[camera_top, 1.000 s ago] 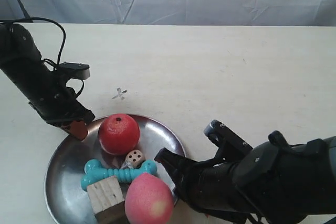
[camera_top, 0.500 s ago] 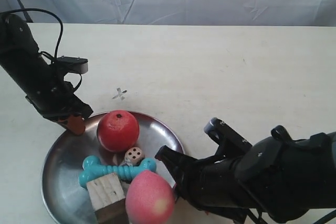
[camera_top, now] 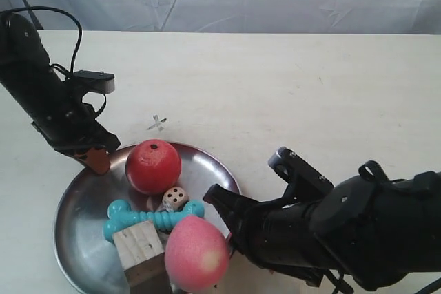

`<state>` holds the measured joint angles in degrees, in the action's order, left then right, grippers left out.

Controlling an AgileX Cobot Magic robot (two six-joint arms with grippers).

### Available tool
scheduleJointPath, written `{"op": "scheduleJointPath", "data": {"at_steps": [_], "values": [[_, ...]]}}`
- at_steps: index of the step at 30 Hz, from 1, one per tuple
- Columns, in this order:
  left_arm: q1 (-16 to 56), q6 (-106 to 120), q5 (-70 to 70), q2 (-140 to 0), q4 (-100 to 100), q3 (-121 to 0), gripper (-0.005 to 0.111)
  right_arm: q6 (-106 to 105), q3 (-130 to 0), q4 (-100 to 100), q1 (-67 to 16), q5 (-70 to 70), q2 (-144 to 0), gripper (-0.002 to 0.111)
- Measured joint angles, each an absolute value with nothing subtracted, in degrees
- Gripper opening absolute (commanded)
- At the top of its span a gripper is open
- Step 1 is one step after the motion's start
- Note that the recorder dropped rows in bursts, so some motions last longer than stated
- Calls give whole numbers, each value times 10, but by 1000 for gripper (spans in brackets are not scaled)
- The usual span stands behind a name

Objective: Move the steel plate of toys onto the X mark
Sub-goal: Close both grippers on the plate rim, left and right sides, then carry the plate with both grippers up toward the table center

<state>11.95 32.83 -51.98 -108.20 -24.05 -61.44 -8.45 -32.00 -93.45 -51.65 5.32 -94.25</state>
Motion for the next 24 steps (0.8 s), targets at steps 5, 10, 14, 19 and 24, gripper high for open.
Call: {"op": "scheduleJointPath", "data": {"at_steps": [5,10,14,19,24], "values": [[120,326,-512,-1081,-235,-614,0,-107,-330,-934,-516,66,-943,-1],[118,324,-509,-1075,-231,-619,0,-124,-340,-937,-516,86,-943,-1],[118,324,-516,-1075,-229,-631,0,-131,-342,-940,-516,94,-943,-1],[118,324,-519,-1075,-228,-643,0,-136,-345,-941,-501,101,-943,-1],[118,320,-520,-1075,-227,-645,0,-147,-355,-916,-462,84,-943,-1]]}}
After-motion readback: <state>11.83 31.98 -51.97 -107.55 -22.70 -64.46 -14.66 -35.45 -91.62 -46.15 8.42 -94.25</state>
